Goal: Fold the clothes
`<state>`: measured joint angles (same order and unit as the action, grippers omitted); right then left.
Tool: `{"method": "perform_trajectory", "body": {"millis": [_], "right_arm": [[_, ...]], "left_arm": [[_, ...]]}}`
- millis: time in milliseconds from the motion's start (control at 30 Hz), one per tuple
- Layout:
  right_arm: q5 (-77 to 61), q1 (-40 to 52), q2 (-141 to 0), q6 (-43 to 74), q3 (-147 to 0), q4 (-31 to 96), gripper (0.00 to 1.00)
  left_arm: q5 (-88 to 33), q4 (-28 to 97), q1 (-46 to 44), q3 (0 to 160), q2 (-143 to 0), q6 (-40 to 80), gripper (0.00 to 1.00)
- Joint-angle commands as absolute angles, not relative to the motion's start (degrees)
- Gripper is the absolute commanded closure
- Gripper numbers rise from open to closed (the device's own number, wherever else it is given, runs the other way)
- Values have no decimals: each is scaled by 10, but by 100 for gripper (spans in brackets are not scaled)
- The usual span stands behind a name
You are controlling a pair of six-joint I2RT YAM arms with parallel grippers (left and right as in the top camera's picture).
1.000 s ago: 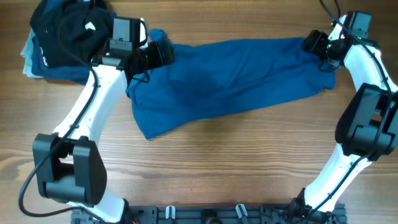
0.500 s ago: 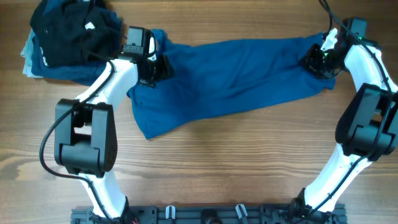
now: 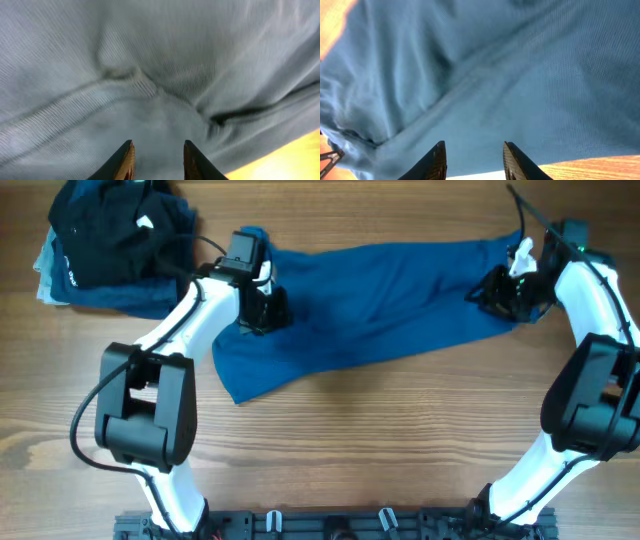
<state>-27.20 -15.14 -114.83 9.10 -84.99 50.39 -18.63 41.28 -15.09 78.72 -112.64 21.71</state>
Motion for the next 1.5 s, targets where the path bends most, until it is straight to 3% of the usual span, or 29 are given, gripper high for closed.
{"method": "perform_trajectory", "body": {"millis": [0, 433, 533, 600, 900, 1267, 1467], "right_arm": [[-242, -149, -1149, 100, -807, 470, 63], [-181, -148, -1150, 122, -762, 395, 67], [-159, -149, -1150, 122, -762, 395, 67], [-163, -149, -1150, 130, -762, 390, 70], [-162, -149, -1151, 141, -762, 376, 95], [-138, -149, -1193, 141, -762, 365, 96], [-43, -149, -1196, 166, -762, 396, 96]], "left_arm": [[-198, 430, -162, 790, -1109, 215, 68], [-214, 502, -192, 790, -1109, 215, 70], [-196, 519, -193, 790, -1109, 244, 78], [-159, 525, -193, 787, -1112, 279, 82], [-157, 521, -193, 776, -1145, 301, 85], [-151, 512, -193, 753, -1181, 305, 87], [-151, 506, -192, 725, -1181, 305, 86]]}}
